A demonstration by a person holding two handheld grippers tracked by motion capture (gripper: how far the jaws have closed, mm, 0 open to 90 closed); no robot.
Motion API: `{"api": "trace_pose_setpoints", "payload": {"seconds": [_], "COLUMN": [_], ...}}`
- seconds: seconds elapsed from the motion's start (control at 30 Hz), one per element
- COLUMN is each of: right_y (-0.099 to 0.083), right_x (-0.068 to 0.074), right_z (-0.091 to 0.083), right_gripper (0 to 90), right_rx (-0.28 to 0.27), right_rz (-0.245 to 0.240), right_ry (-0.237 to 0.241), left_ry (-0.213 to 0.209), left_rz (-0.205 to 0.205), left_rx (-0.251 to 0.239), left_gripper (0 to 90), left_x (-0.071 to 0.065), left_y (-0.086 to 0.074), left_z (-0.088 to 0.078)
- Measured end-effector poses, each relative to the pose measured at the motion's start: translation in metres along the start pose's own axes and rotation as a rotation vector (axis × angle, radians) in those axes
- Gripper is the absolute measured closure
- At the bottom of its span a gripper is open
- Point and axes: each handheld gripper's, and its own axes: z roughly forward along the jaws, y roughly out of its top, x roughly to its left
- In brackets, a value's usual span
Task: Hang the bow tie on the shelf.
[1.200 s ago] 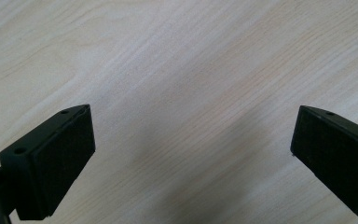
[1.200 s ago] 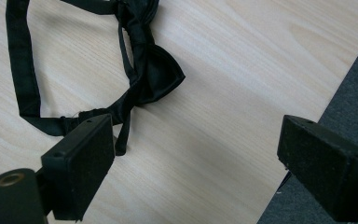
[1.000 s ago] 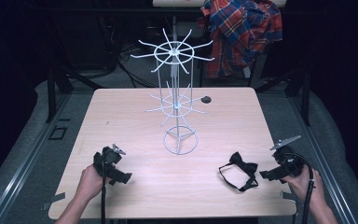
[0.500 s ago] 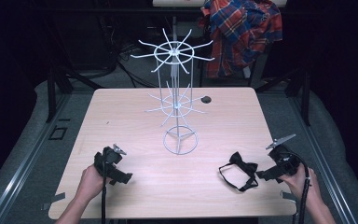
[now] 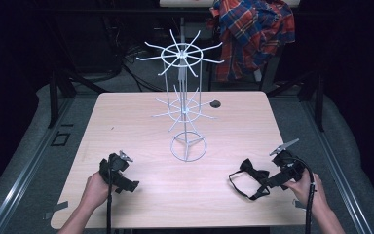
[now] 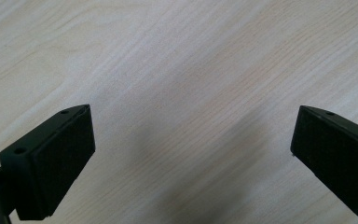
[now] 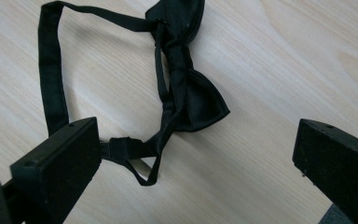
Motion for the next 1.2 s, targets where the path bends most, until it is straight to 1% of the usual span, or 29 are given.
{"api": "trace_pose_setpoints", "payload": {"seconds": [0.1,0.13,0.23,0.3,0.33,0.37,0.43,0.47,0.53,0.57,0.6,0.63,0.67,0.7,0.73,0.77,0.8,0.83,0.87,0.9,0.93,0.97,1.0,1.03,1.07,1.1,1.13,1.17,1.2], "right_y": [0.002,0.004,0.009,0.012,0.013,0.014,0.017,0.017,0.02,0.021,0.022,0.022,0.024,0.024,0.026,0.027,0.029,0.029,0.031,0.031,0.03,0.033,0.035,0.036,0.038,0.038,0.039,0.041,0.041], "right_x": [0.003,0.003,0.006,0.007,0.009,0.008,0.009,0.01,0.009,0.01,0.009,0.009,0.011,0.011,0.012,0.012,0.012,0.013,0.013,0.013,0.015,0.013,0.013,0.013,0.013,0.013,0.014,0.015,0.015], "right_z": [0.002,0.001,0.003,0.005,0.007,0.006,0.008,0.011,0.013,0.014,0.015,0.015,0.019,0.019,0.022,0.023,0.024,0.026,0.028,0.028,0.035,0.033,0.035,0.038,0.039,0.039,0.041,0.044,0.044], "right_gripper": [0.0,0.0,0.0,0.0,0.0,0.0,0.0,0.0,0.1,0.4,0.7,0.7,3.3,3.3,6.9,9.4,16.0,16.9,18.4,18.4,27.7,28.2,31.0,34.5,35.1,35.1,36.7,41.0,41.0], "right_rx": [-0.014,-0.002,-0.01,-0.014,-0.03,-0.004,0.001,-0.014,-0.005,-0.005,0.005,0.005,0.007,0.007,0.001,0.007,0.023,0.014,0.032,0.032,-0.017,0.022,0.046,0.043,0.061,0.061,0.057,0.07,0.07], "right_rz": [0.007,-0.007,-0.017,-0.014,-0.003,-0.024,-0.029,-0.013,-0.016,-0.013,-0.023,-0.023,-0.024,-0.024,-0.028,-0.032,-0.045,-0.036,-0.048,-0.048,-0.01,-0.038,-0.05,-0.044,-0.055,-0.055,-0.057,-0.068,-0.068], "right_ry": [-0.007,-0.001,-0.01,-0.014,-0.009,-0.01,-0.01,-0.006,-0.006,0.002,-0.003,-0.003,0.0,0.0,-0.001,-0.008,0.002,0.007,0.001,0.001,0.005,-0.002,-0.011,-0.013,-0.021,-0.021,-0.023,-0.029,-0.029], "left_ry": [0.004,0.005,0.006,0.003,0.002,0.002,0.002,0.005,0.004,0.003,0.004,0.004,0.003,0.003,0.0,0.004,0.004,0.006,0.006,0.006,0.004,0.004,0.004,0.004,0.004,0.005,0.006,0.006,0.006], "left_rz": [0.002,0.003,0.002,0.003,0.003,0.004,0.005,0.008,0.007,0.008,0.01,0.01,0.012,0.012,0.013,0.012,0.012,0.011,0.012,0.012,0.014,0.014,0.013,0.013,0.013,0.014,0.013,0.013,0.013], "left_rx": [0.0,0.0,0.0,0.001,0.002,0.002,0.004,0.008,0.01,0.012,0.01,0.01,0.007,0.007,0.007,0.008,0.008,0.01,0.011,0.011,0.011,0.012,0.011,0.011,0.015,0.016,0.017,0.017,0.017], "left_gripper": [0.0,0.0,0.0,0.0,0.0,0.0,0.0,0.0,0.0,0.0,0.0,0.0,0.0,0.0,0.0,0.0,0.0,0.0,0.0,0.0,0.0,0.0,0.0,0.0,0.0,0.0,0.0,0.0,0.0], "left_x": [0.0,0.0,0.0,-0.001,-0.001,-0.001,-0.001,-0.001,-0.001,-0.001,-0.001,-0.001,-0.002,-0.002,-0.002,-0.002,-0.002,-0.002,-0.002,-0.002,-0.002,-0.002,-0.002,-0.002,-0.002,-0.002,-0.002,-0.002,-0.002], "left_y": [0.0,0.0,0.0,0.0,0.0,0.0,0.0,0.0,0.0,0.001,0.001,0.001,0.001,0.001,0.001,0.001,0.001,0.001,0.001,0.001,0.001,0.001,0.001,0.001,0.001,0.0,0.0,0.0,0.0], "left_z": [0.0,-0.001,-0.001,0.0,0.0,0.0,0.0,0.001,0.001,0.001,0.001,0.001,0.001,0.001,0.002,0.002,0.003,0.003,0.002,0.002,0.002,0.002,0.002,0.002,0.002,0.002,0.002,0.002,0.002]}}
